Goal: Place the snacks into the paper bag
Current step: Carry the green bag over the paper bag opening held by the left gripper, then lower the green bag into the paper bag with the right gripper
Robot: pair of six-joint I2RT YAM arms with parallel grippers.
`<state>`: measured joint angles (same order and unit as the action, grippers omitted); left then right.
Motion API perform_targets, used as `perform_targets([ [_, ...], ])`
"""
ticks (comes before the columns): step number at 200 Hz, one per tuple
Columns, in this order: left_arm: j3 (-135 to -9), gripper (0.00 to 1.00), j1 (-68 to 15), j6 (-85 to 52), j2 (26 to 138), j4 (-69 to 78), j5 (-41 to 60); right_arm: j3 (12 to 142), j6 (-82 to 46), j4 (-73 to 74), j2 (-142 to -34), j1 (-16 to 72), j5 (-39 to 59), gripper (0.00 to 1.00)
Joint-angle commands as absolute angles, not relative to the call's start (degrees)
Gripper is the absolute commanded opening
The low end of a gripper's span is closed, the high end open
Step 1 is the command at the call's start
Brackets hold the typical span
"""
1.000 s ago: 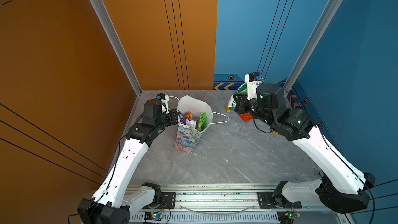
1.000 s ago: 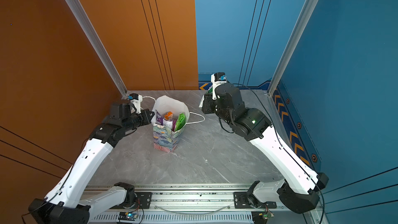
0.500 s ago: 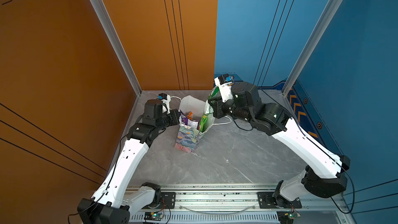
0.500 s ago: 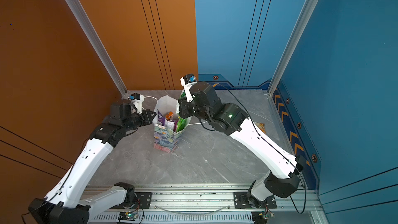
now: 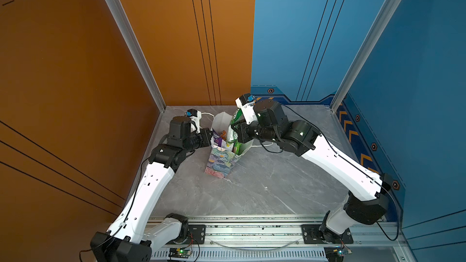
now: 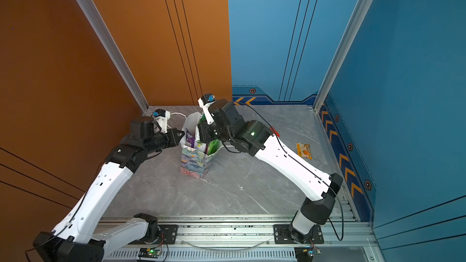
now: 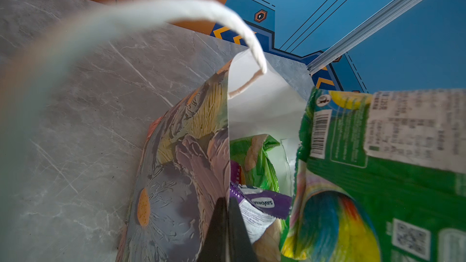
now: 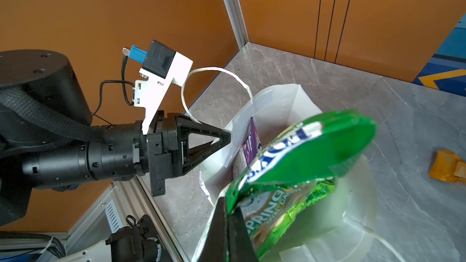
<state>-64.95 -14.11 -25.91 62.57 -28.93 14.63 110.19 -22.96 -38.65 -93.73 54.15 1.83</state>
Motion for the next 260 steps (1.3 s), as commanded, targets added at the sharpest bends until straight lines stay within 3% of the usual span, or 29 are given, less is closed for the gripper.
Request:
perform_targets([
  [1, -66.53, 0.0, -14.5, -24.95, 60.88, -24.1, 16.85, 112.45, -24.47, -34.28, -94.42, 54.65, 3.25, 0.0],
  [260, -66.54, 0.0, -14.12, -24.96, 60.01, -24.02, 16.88, 113.99, -31.09, -33.55, -106.36, 48.75, 8.77, 0.0],
])
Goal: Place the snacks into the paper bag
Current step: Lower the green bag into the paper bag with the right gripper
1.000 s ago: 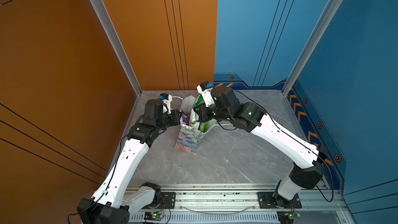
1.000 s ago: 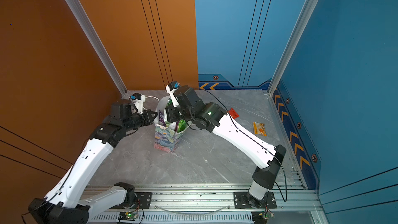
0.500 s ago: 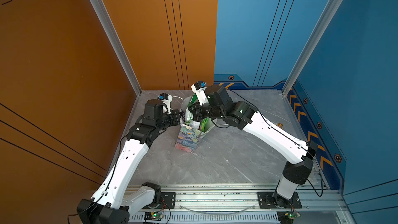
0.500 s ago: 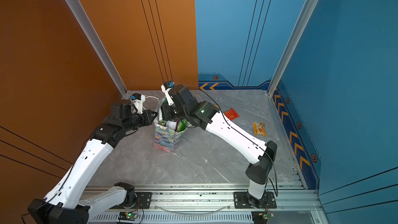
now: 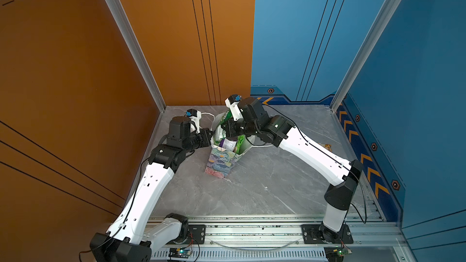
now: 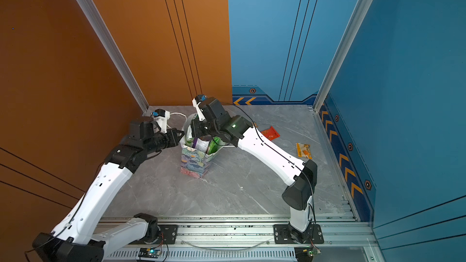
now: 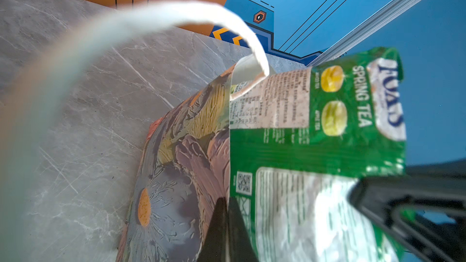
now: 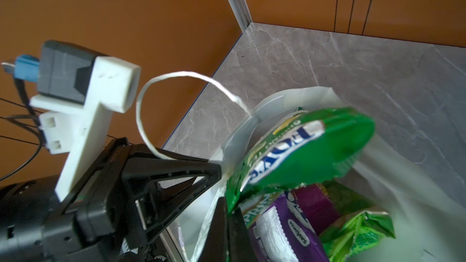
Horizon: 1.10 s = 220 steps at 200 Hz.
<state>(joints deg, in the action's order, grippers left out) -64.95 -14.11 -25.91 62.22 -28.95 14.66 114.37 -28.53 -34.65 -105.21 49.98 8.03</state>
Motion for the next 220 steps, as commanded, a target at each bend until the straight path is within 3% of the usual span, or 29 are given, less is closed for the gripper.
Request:
perform_targets([
  [1, -66.58, 0.0, -14.09, -24.91, 60.02, -24.05, 16.88, 113.99, -31.1, -33.61, -106.4, 48.72, 8.78, 0.0],
  [57, -66.51, 0.0, -13.87, -25.13, 60.12, -23.92, 16.87, 114.67, -31.16, -36.5, -108.58, 49.29, 6.24, 0.0],
  [134, -66.32, 0.0, -13.35, -25.42, 59.89, -23.63, 17.14, 117.41, -30.4, -45.73, -110.81, 51.54, -4.31, 0.0],
  [220, -66.29, 0.0, -13.28, -25.4, 59.77, -23.62, 17.01, 126.78, -31.79, -52.29, -118.47, 52.82, -5.21, 0.0],
])
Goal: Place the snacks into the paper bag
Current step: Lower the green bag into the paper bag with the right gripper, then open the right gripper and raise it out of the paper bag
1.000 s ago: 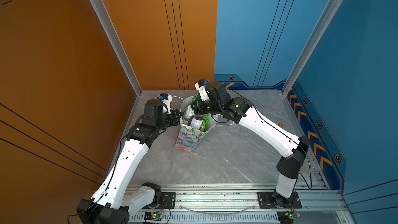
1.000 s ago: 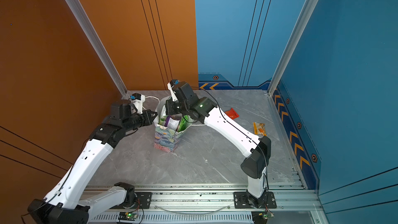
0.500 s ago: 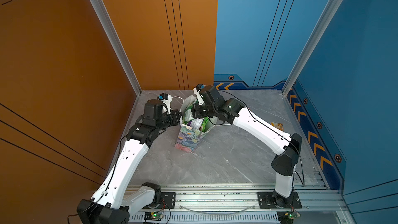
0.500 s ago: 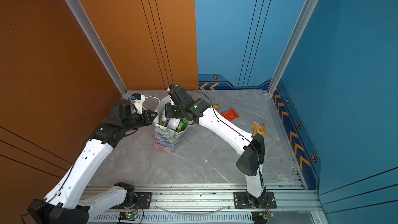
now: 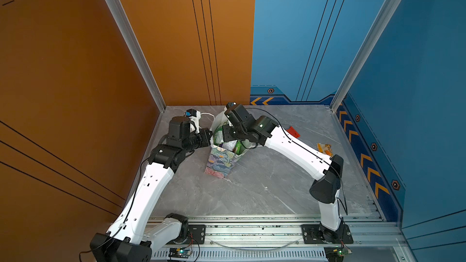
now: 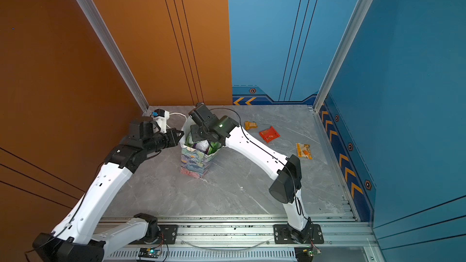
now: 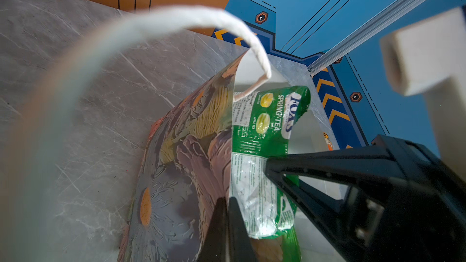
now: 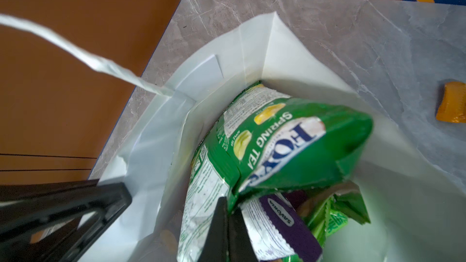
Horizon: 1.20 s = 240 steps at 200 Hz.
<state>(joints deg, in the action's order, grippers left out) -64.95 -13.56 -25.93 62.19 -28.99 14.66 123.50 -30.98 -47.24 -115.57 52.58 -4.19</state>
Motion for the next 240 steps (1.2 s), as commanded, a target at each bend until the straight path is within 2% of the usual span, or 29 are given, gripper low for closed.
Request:
perform_targets([
  [1, -66.28, 0.0, -13.28, -25.4, 59.77, -23.63, 17.03, 126.8, -31.81, -52.38, -118.47, 52.86, -5.2, 0.0],
  [85, -66.34, 0.0, -13.34, -25.31, 59.77, -23.64, 17.13, 132.14, -32.16, -53.25, -125.18, 52.57, -1.86, 0.0],
  [199, -66.28, 0.0, -13.3, -25.39, 59.9, -23.64, 17.13, 132.23, -32.34, -52.74, -124.9, 52.21, -1.93, 0.0],
  [226, -66.27, 0.0, -13.28, -25.35, 59.85, -23.66, 17.04, 132.26, -32.34, -52.73, -123.92, 52.29, -1.61, 0.07],
  [240, -66.34, 0.0, -13.35, -25.35, 59.88, -23.62, 16.95, 132.23, -31.77, -52.64, -122.81, 52.46, -1.17, 0.15],
])
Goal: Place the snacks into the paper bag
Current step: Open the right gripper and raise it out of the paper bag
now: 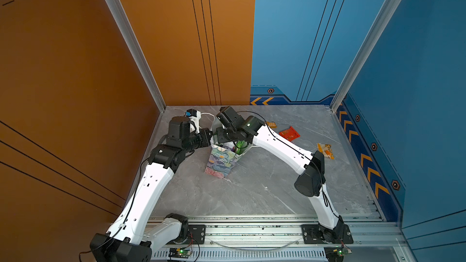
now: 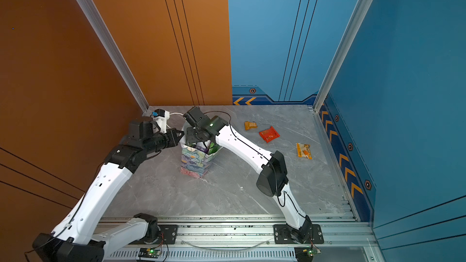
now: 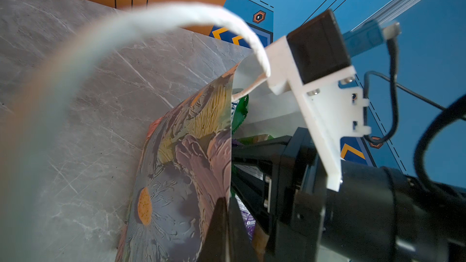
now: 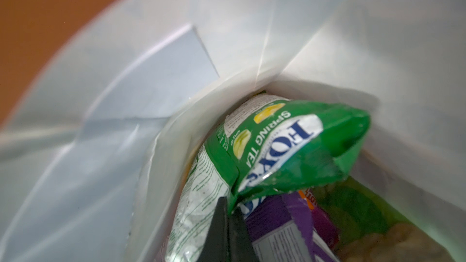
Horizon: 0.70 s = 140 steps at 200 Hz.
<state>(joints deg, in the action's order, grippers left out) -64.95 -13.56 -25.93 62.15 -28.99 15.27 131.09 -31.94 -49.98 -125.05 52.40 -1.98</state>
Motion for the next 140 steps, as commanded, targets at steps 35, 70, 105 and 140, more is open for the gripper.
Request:
perform_targets([
  [35, -66.22, 0.0, -13.28, -25.4, 59.94, -23.64, 16.85, 130.91, -30.7, -52.72, -117.08, 52.02, -0.38, 0.36],
  [70, -66.25, 0.0, -13.16, -25.36, 59.98, -23.64, 16.79, 128.31, -28.05, -53.17, -110.37, 51.42, 0.72, 0.5],
  [105, -66.22, 0.0, -12.92, -25.31, 60.06, -23.64, 16.61, 120.78, -25.0, -53.06, -101.03, 50.21, -3.8, 0.55],
  [140, -66.27, 0.0, -12.61, -25.28, 60.23, -23.64, 16.58, 106.58, -25.21, -48.3, -89.61, 45.1, -7.5, 0.57],
])
